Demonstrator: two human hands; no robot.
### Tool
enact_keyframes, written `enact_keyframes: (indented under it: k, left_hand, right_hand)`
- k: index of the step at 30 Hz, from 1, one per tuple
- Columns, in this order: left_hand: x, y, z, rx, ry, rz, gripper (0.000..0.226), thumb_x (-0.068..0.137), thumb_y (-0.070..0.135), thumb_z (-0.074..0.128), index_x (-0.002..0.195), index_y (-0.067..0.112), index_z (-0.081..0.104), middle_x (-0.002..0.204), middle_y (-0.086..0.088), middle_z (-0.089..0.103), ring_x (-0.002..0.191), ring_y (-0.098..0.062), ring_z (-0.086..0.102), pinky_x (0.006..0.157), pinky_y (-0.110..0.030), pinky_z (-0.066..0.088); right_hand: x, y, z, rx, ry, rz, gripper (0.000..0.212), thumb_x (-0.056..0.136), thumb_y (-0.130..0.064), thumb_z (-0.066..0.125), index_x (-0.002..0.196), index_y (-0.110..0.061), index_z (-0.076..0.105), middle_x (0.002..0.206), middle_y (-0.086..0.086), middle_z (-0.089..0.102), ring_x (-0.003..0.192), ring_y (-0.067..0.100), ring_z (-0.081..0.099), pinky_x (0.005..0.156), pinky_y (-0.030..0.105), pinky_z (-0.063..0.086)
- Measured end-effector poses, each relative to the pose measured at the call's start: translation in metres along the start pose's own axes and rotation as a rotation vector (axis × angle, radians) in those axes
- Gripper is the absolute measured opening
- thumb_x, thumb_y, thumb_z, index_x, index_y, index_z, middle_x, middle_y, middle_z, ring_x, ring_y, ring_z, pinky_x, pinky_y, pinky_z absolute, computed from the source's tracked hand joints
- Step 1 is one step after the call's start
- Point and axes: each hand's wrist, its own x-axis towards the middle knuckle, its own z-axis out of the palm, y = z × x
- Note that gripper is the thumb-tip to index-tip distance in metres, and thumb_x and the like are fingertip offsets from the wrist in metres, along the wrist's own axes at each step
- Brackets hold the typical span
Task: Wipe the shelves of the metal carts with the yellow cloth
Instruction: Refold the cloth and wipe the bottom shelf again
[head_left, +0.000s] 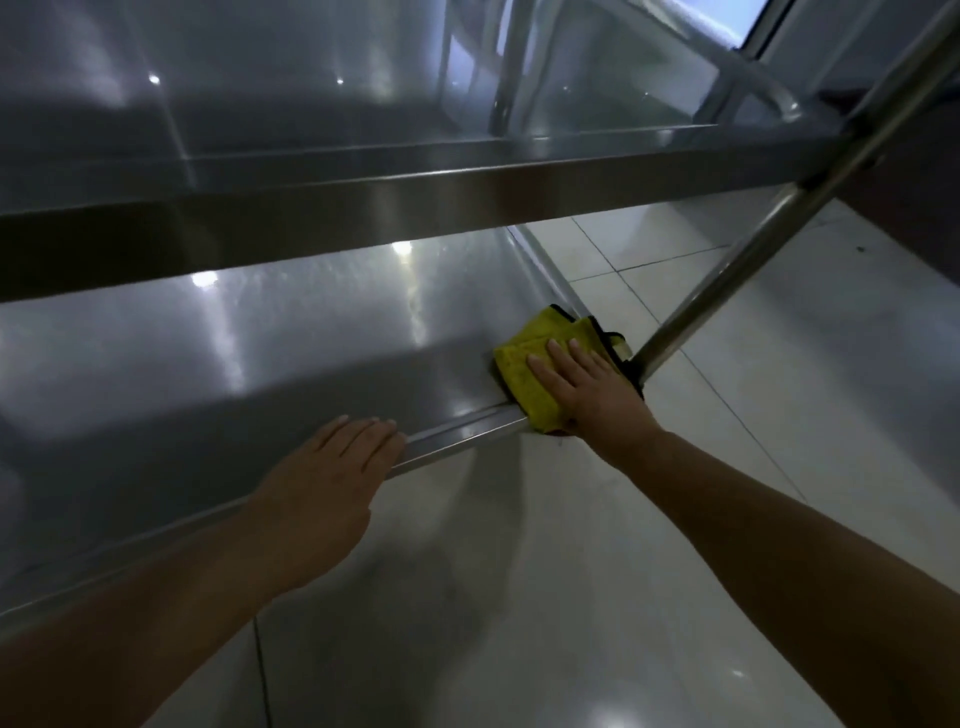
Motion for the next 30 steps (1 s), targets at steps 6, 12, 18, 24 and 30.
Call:
enact_keyframes:
  k: [6,12,18,24,30]
  left_hand:
    - [0.006,-0.005,-0.006,-0.054,0.012,0.044,0.066,0.058,0.022,0.061,0.12,0.001,0.054,0.119,-0.019,0.062,0.111,-0.025,0.041,0.108,-0.03,0.009]
    - [0.016,0.013,-0.045,-0.098,-0.045,0.147,0.069,0.062,0.031,0.069,0.121,-0.001,0.055,0.115,-0.018,0.064,0.107,-0.029,0.052,0.094,-0.037,0.04]
    - [0.032,0.045,-0.126,-0.18,-0.309,0.14,0.094,0.043,0.024,0.09,0.124,0.0,0.049,0.117,-0.019,0.061,0.099,-0.034,0.064,0.081,-0.041,0.054]
    - [0.039,0.078,-0.236,-0.337,-0.443,0.128,0.068,0.092,0.028,0.051,0.149,0.01,0.02,0.152,-0.01,0.023,0.139,-0.025,0.026,0.114,-0.035,0.025]
    - [0.046,0.1,-0.383,-0.416,-0.46,0.135,0.062,0.096,0.029,0.044,0.149,0.016,0.015,0.15,-0.003,0.022,0.133,-0.017,0.031,0.109,-0.028,0.028]
  right_hand:
    - [-0.012,-0.01,-0.018,0.011,-0.083,0.16,0.07,0.095,0.001,0.045,0.153,-0.019,0.013,0.159,0.012,0.016,0.146,0.034,0.018,0.117,0.041,0.018]
    - [-0.031,-0.048,-0.072,0.221,-0.157,0.469,0.073,0.084,-0.003,0.061,0.147,-0.021,0.031,0.146,0.003,0.044,0.126,0.029,0.049,0.102,0.04,0.04]
    - [-0.082,-0.082,-0.128,0.487,-0.157,0.617,0.081,0.065,0.003,0.064,0.137,-0.03,0.046,0.125,-0.005,0.059,0.109,0.023,0.061,0.081,0.027,0.045]
    - [-0.147,-0.101,-0.235,0.561,-0.214,0.691,0.075,0.07,0.001,0.065,0.137,-0.027,0.045,0.126,-0.002,0.056,0.105,0.025,0.061,0.084,0.03,0.048]
    - [-0.196,-0.104,-0.362,0.67,-0.074,0.72,0.076,0.057,0.008,0.082,0.129,-0.007,0.059,0.113,0.016,0.067,0.089,0.035,0.07,0.075,0.042,0.057]
